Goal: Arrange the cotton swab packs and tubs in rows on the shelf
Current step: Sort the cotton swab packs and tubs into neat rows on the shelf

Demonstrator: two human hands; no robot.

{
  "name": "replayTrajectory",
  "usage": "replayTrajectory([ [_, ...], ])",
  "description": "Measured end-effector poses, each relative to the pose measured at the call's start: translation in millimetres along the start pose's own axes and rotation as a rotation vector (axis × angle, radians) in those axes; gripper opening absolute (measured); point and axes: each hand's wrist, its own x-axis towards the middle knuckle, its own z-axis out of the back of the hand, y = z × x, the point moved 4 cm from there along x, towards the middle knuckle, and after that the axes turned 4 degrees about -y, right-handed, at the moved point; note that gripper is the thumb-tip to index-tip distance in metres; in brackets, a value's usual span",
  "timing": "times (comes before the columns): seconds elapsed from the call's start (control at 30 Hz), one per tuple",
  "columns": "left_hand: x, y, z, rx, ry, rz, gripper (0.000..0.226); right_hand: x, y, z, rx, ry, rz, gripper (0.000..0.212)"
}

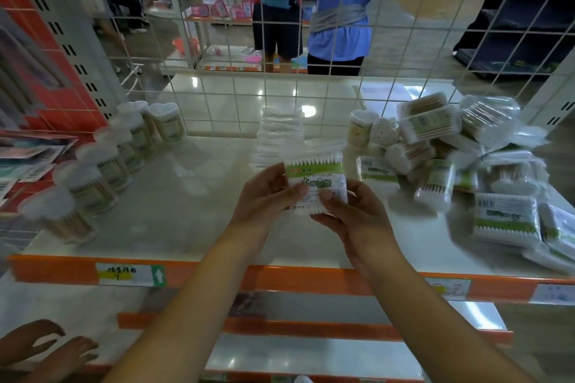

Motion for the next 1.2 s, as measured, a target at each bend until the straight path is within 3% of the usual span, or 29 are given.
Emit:
replayTrajectory([
  [0.17,-2.2,-0.8,3.4,0.011,-0.032,-0.004,0.029,0.4,-1.8,-2.0,-0.059,-0.023,-0.007,0.041],
  [0.3,-2.9,-4.5,3.3,0.009,-0.041,-0.007,0.030,0.3,1.2,-1.2,-0.162,-0.024,-0.002,0.028],
  [0.47,-2.7,-8.7,4.0,0.061,-0.125,-0.039,0.025,-3.6,17.4,6.0,-0.524,-0.312,0.352,0.030],
  [0.6,-3.3,-9.7,4.2,0.170,-0.223,-0.060,0.022,-8.4,26.9,-1.0,-0.594,-0.184,0.463,0.028],
  [0.83,-11.8,-14.2,-8.5,0.520,-0.315,-0.247,0.031,-8.4,25.5,-11.8,-0.461,-0.065,0.241,0.017],
  [0.97,-20.2,-12.1,-15.9,0.664,-0.222,-0.403,0.025,-11.3,29.2,-14.5,-0.454,0.025,0.225,0.034],
  [1.07,-23.8,-9.8,-19.6,0.790,-0.079,-0.507,0.019,-8.4,29.2,-12.3,-0.527,0.036,0.305,0.027],
  [1.2,-20.8,-6.1,-3.8,0.903,0.026,-0.451,0.022,-1.1,21.8,-4.6,-0.605,-0.060,0.344,0.023],
])
